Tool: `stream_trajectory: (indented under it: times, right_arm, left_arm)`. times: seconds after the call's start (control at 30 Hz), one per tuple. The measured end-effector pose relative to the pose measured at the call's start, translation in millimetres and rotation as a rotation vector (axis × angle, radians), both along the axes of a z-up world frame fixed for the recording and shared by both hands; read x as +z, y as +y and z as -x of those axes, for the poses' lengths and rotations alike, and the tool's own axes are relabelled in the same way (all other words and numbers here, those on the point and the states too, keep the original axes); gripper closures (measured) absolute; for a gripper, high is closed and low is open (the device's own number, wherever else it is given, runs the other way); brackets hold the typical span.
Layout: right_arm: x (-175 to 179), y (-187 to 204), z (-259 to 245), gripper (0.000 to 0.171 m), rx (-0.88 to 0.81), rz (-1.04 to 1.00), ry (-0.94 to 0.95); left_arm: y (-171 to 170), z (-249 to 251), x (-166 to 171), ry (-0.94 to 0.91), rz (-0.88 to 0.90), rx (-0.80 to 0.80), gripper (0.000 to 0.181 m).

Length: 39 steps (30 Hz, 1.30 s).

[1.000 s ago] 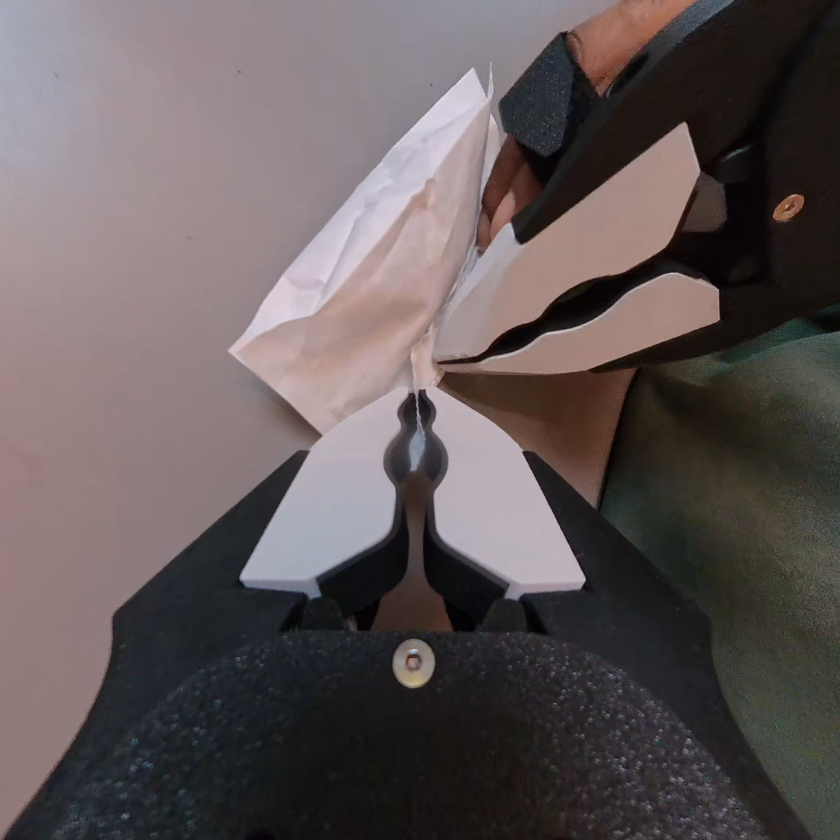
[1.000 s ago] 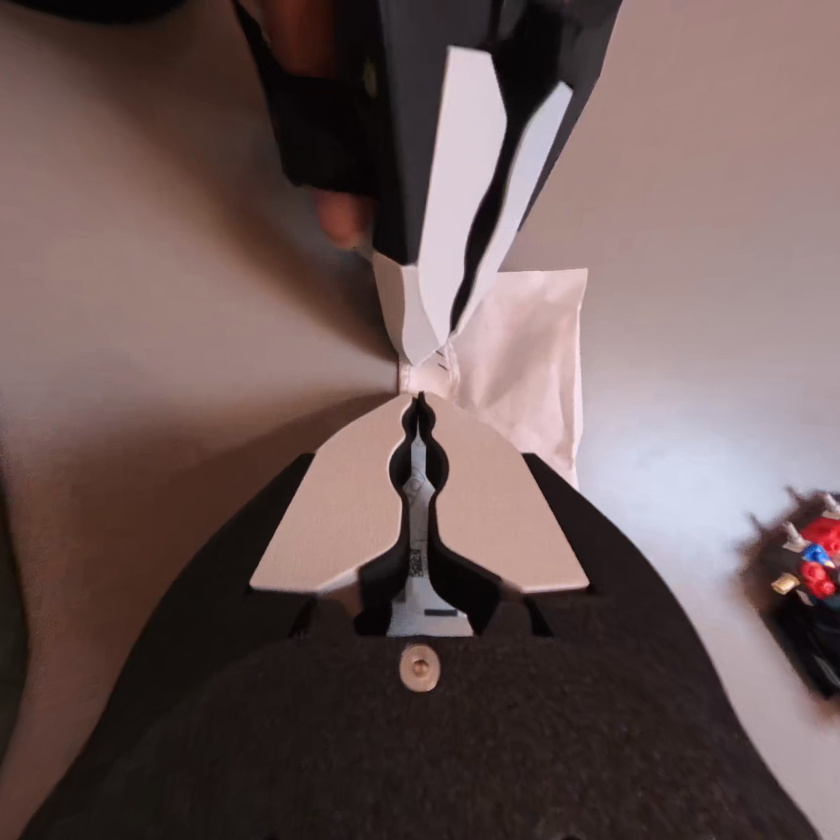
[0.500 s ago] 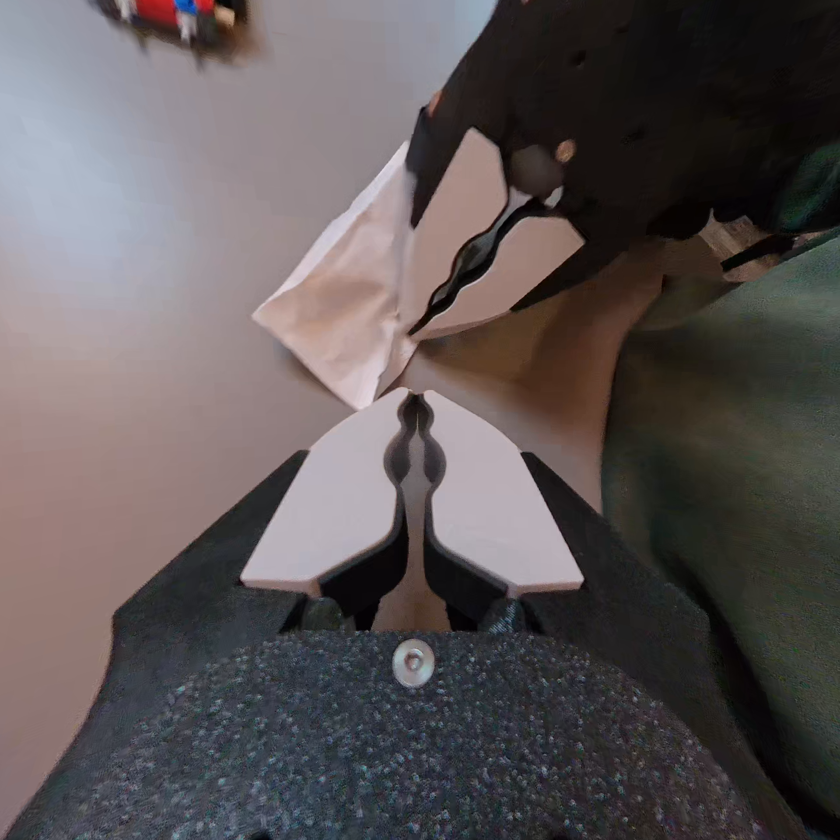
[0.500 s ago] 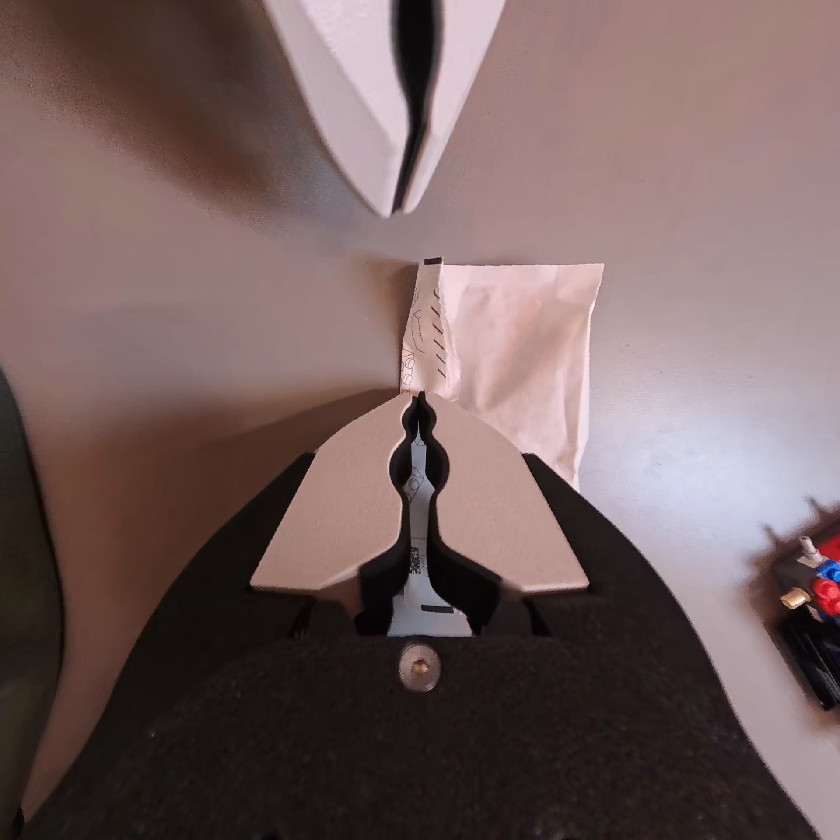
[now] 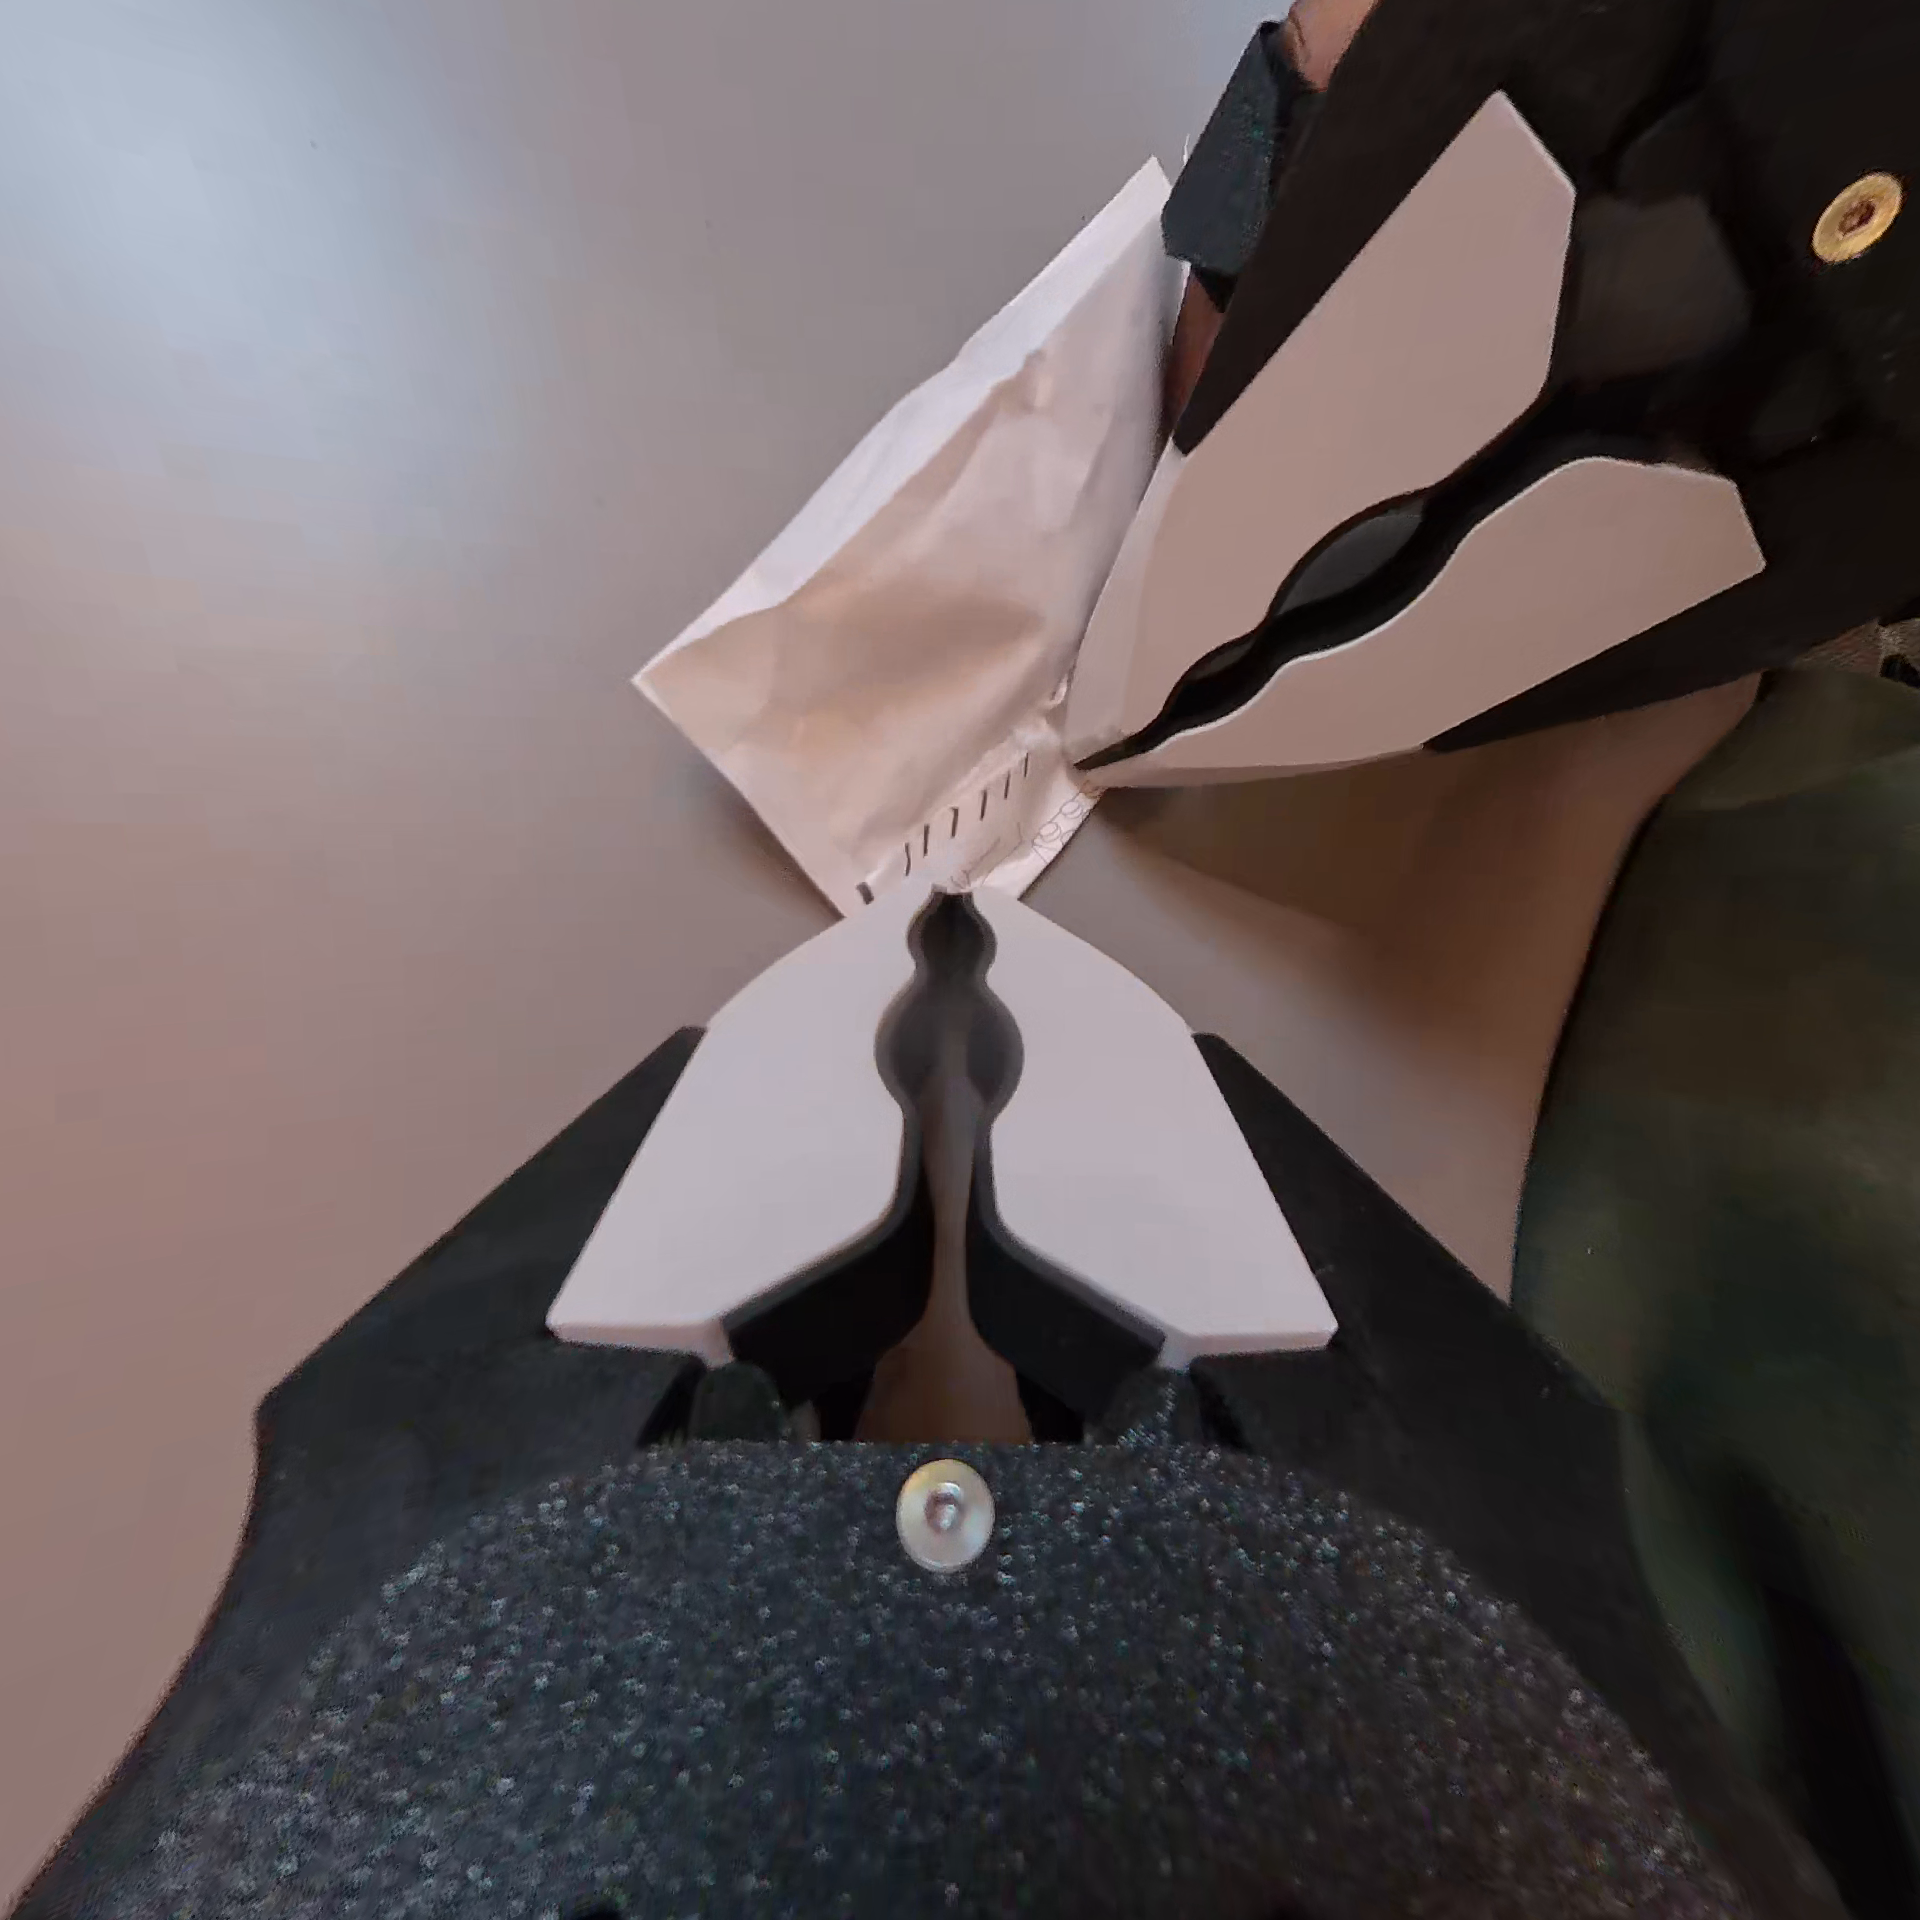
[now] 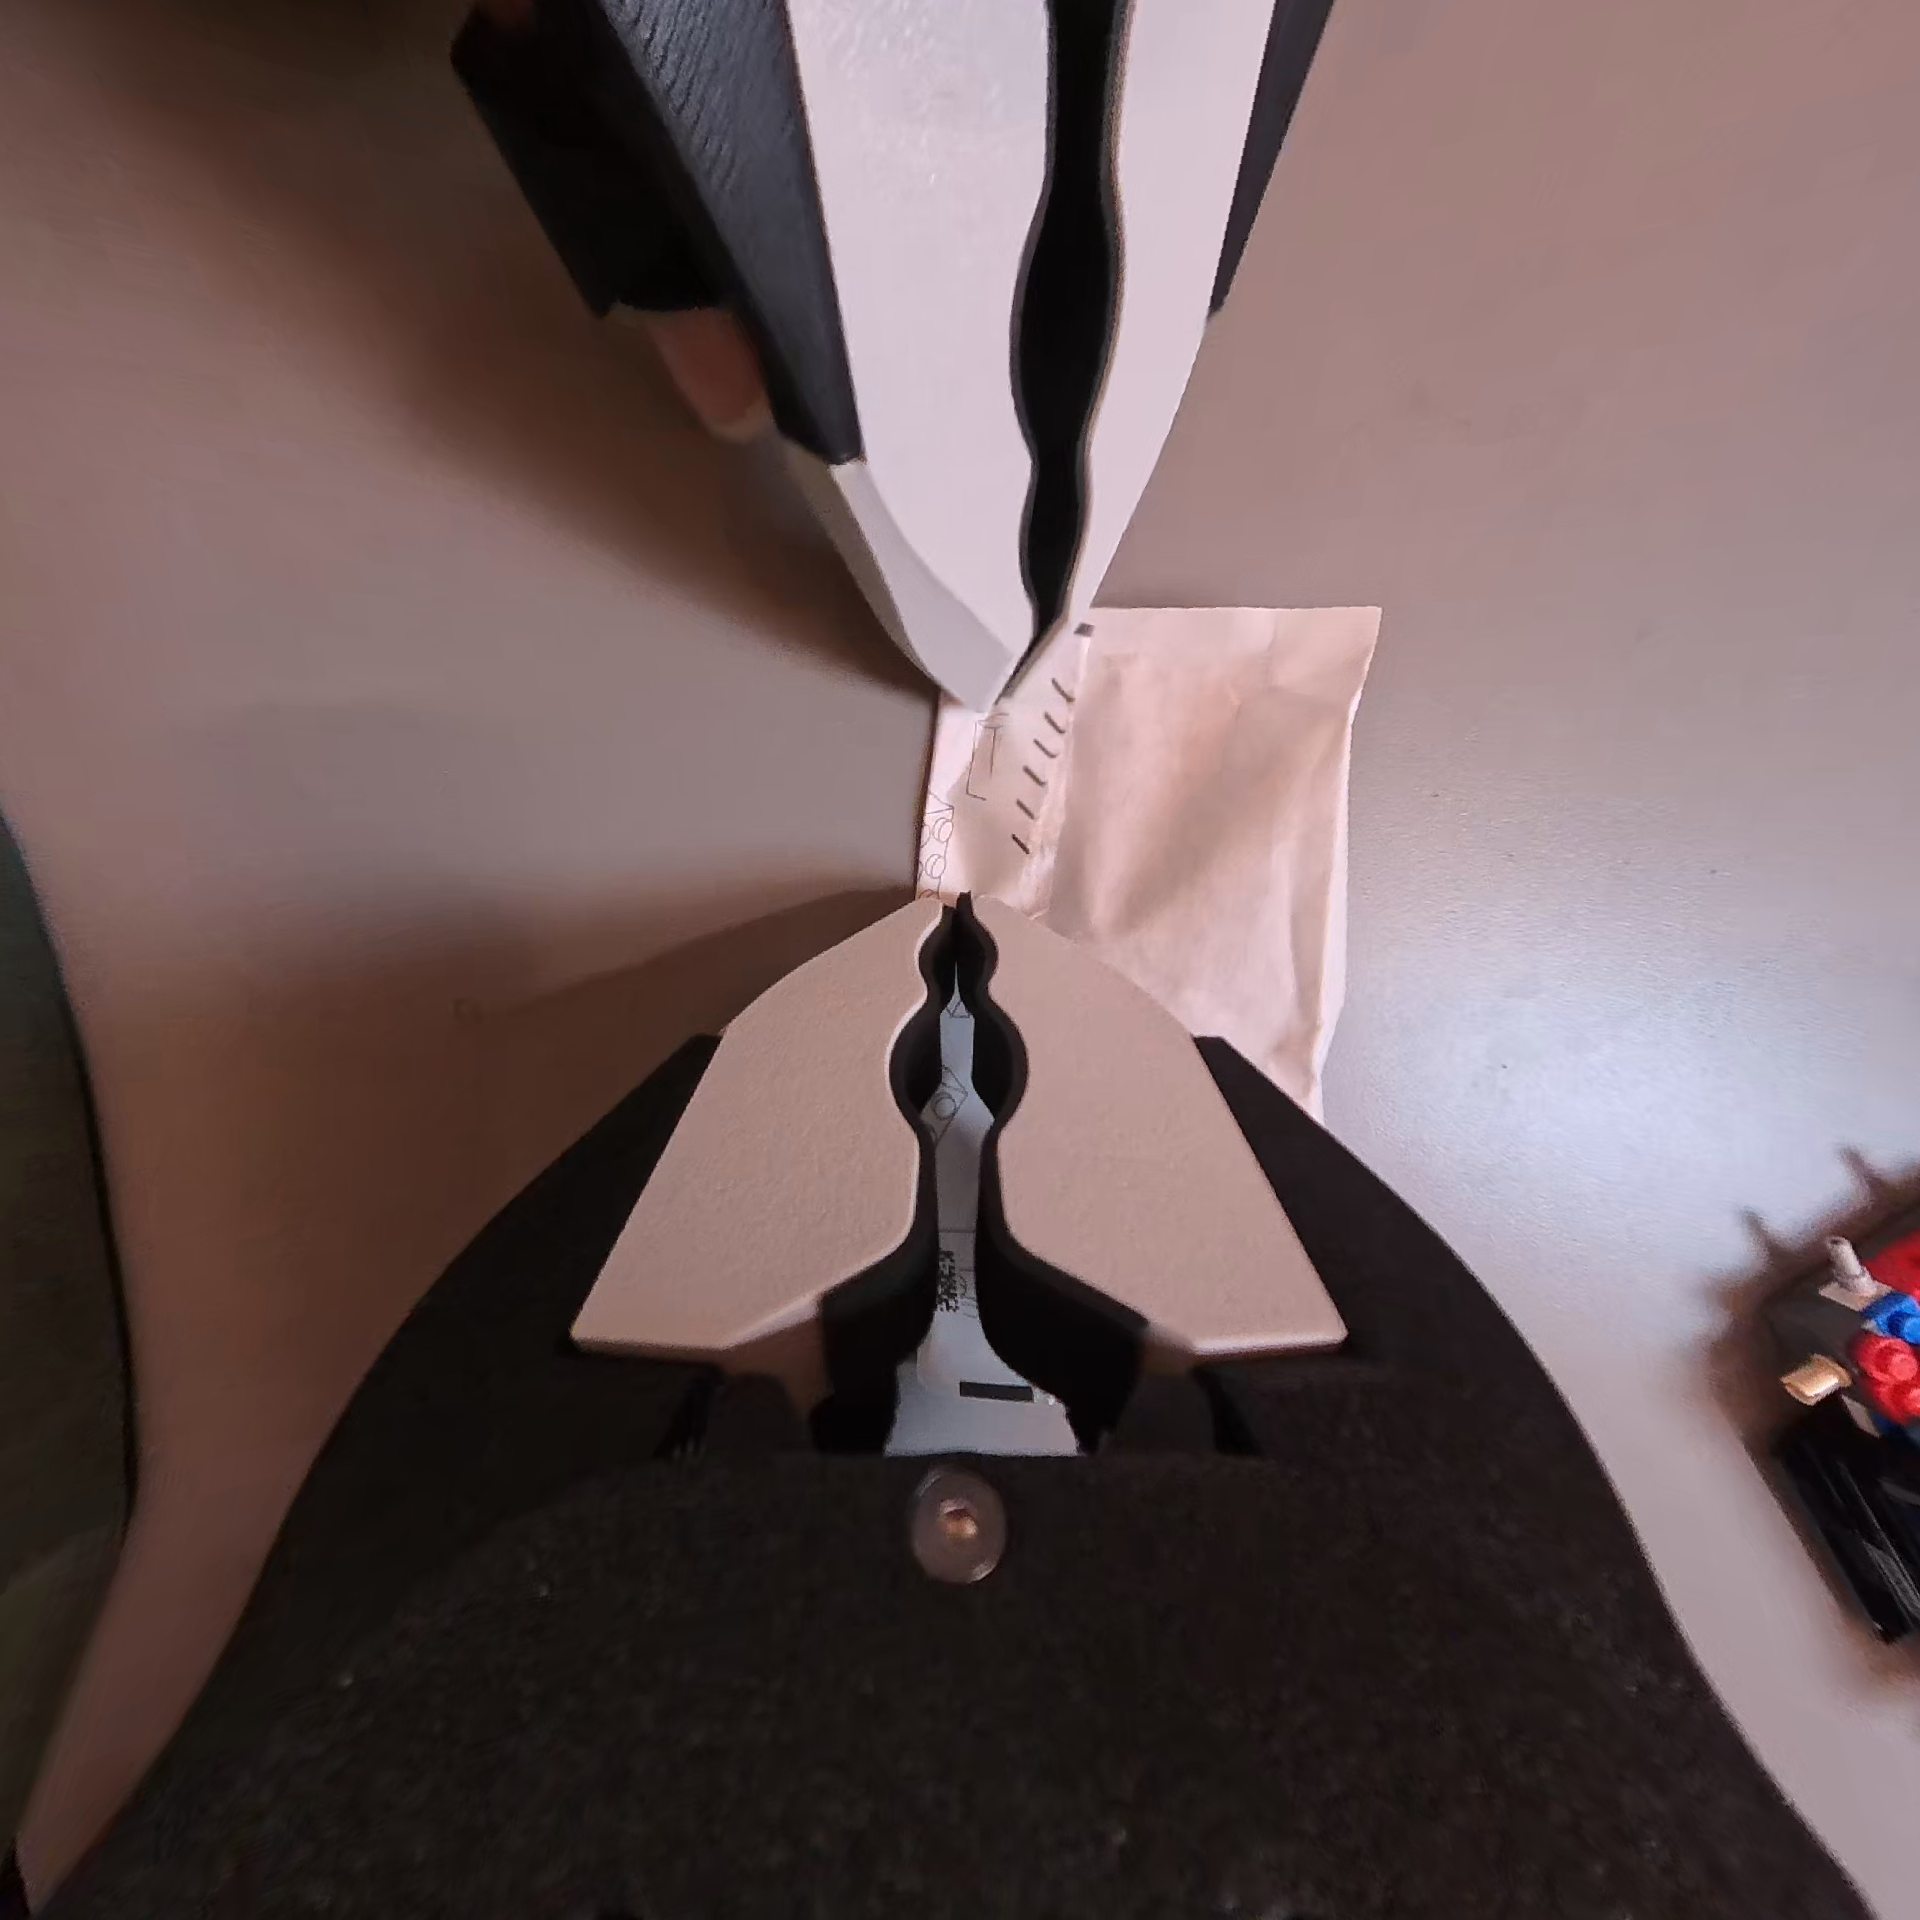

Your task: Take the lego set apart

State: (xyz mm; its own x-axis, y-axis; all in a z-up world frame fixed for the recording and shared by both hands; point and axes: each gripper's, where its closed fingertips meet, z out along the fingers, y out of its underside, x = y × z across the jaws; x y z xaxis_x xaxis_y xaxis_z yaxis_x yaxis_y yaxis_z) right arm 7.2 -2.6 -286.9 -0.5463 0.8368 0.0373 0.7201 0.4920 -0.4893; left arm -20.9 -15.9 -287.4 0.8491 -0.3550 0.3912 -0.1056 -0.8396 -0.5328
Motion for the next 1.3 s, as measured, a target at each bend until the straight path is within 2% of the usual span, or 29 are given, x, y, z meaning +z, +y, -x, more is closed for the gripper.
stream_trajectory:
  times: [0.67, 1.17, 1.3]
  right_arm:
    - [1, 13, -26, 0.171, 0.069, -0.123, 0.147]
    - [1, 39, -64, 0.171, 0.012, -0.03, 0.217]
    - [1, 42, -69, 0.171, 0.025, -0.066, 0.223]
  left_arm:
    - [-2, 3, -1, 0.171, -0.097, -0.047, 0.178]
    - [-5, 2, -1, 0.165, -0.098, -0.061, 0.178]
    - [-5, 2, -1, 0.159, -0.099, -0.058, 0.178]
